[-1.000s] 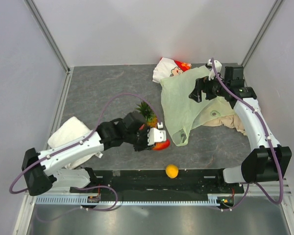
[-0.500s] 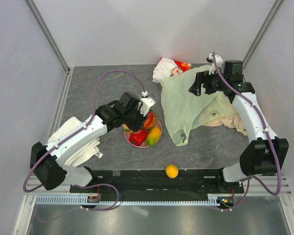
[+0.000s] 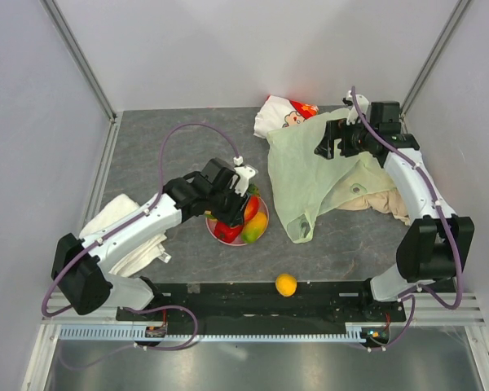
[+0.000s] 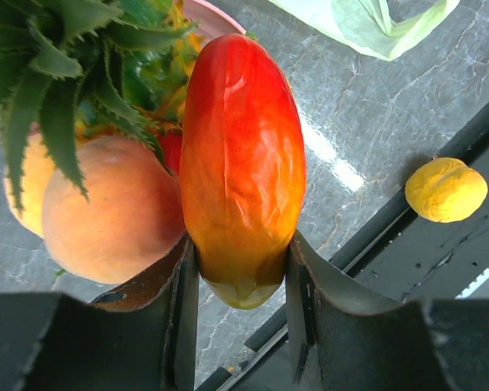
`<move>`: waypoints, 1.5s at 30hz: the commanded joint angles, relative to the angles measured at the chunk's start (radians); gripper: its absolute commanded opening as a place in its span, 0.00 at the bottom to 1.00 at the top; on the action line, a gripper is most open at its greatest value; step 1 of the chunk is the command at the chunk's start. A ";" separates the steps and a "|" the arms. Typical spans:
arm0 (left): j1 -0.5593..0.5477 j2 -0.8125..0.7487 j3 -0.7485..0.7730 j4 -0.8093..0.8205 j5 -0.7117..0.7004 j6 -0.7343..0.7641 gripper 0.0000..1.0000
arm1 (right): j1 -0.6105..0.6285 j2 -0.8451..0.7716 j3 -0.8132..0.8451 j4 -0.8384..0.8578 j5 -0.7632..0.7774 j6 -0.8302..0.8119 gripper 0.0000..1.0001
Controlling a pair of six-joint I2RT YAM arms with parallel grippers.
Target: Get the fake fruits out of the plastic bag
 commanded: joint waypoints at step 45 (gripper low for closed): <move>-0.048 -0.093 0.032 0.031 0.296 0.222 0.02 | 0.621 -0.192 -0.173 -0.157 -0.348 -0.960 0.78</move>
